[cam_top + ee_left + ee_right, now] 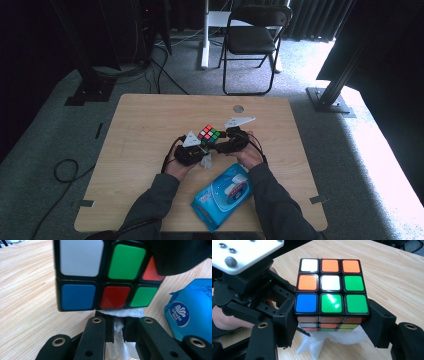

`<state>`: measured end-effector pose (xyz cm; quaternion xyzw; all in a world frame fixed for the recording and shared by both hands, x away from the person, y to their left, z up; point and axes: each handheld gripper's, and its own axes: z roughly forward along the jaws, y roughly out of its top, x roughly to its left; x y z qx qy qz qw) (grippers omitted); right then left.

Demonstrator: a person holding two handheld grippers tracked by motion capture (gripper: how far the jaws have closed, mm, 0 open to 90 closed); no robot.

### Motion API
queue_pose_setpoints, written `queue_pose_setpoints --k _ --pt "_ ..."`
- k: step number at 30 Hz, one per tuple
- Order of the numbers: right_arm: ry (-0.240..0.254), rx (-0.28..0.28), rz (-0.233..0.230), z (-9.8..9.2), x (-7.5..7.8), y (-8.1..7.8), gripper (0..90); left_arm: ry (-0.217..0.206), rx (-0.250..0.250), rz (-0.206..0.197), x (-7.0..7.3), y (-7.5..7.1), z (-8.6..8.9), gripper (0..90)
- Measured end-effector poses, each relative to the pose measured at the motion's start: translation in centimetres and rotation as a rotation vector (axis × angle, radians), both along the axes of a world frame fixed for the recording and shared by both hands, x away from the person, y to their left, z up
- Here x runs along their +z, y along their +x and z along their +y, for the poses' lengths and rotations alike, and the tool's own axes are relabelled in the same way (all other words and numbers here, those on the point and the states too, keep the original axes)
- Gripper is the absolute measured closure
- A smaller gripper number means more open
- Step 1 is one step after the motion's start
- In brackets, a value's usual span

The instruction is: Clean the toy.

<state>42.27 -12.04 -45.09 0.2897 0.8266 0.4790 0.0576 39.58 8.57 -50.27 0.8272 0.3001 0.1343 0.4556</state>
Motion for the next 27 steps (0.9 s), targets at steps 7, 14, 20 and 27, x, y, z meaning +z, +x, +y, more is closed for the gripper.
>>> queue_pose_setpoints --k 7,14,20,27 --pt "-0.004 -0.003 0.000 -0.2 0.1 0.1 34.5 0.002 -0.020 -0.013 0.2 -0.3 -0.1 81.8" --pt "-0.022 -0.022 0.009 -0.6 -0.1 0.5 34.5 0.005 -0.016 -0.019 0.2 -0.3 0.2 81.8" --pt "-0.030 -0.041 0.012 -1.0 -0.1 0.7 34.5 -0.002 0.000 -0.022 0.4 -0.2 0.8 81.9" --pt "-0.058 -0.084 0.020 -1.5 -0.6 1.1 34.5 -0.019 0.036 -0.034 0.9 0.0 2.2 81.9"
